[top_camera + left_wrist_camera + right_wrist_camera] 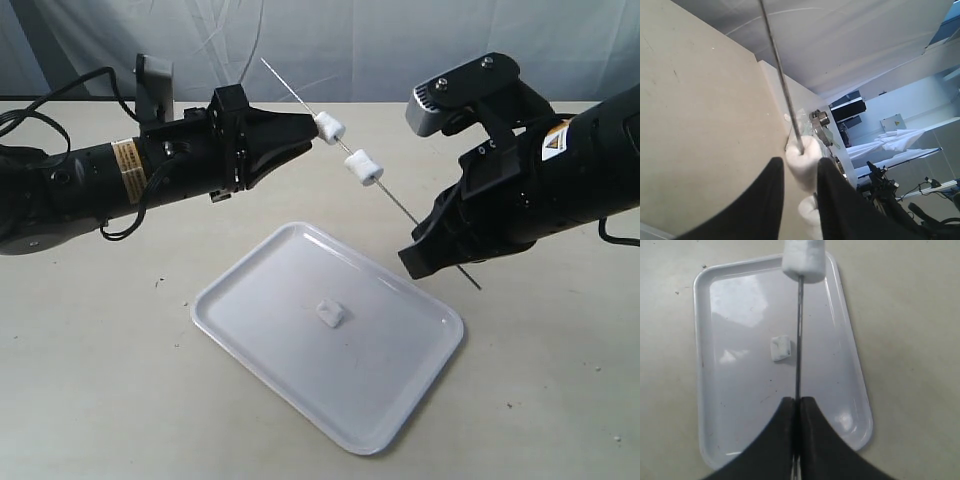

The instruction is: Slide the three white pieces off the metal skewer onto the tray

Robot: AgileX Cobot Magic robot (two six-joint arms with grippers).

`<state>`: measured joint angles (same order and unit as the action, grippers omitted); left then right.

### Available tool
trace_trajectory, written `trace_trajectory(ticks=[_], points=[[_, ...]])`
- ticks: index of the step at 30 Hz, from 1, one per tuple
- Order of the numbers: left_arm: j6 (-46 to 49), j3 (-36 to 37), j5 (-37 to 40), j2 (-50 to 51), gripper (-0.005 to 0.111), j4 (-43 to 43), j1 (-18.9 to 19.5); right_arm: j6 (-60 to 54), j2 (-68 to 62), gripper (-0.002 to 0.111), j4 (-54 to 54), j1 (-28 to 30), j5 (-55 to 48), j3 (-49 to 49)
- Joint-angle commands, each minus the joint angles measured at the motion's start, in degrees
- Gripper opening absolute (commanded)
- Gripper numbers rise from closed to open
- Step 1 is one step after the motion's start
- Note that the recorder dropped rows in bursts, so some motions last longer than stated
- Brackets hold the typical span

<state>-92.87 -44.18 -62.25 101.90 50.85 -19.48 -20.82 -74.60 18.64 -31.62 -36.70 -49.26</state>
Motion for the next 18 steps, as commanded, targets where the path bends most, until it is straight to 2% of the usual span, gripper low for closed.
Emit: trace_trajectory(ticks=[1, 12, 15, 18], points=[[-0.03, -0.28, -0.90, 0.09, 0.024, -1.22, -0.03, -0.69, 0.05, -0.001, 0.50, 0.13, 0.30, -0.05], [-0.03, -0.28, -0.90, 0.09, 0.022, -1.46, -0.03, -4.57, 0.05, -0.001, 4.07, 0.13, -0.05, -0.05], [-0.03, -0.28, -0.90, 0.09, 0.016, -1.46, -0.03, -4.57, 0.05, -0.001, 4.07, 0.13, -0.05, -0.05], [-0.03, -0.28, -1.02, 0.09, 0.005, -1.36, -0.03, -4.69, 0.05, -0.001, 4.07, 0.13, -0.09, -0.05]])
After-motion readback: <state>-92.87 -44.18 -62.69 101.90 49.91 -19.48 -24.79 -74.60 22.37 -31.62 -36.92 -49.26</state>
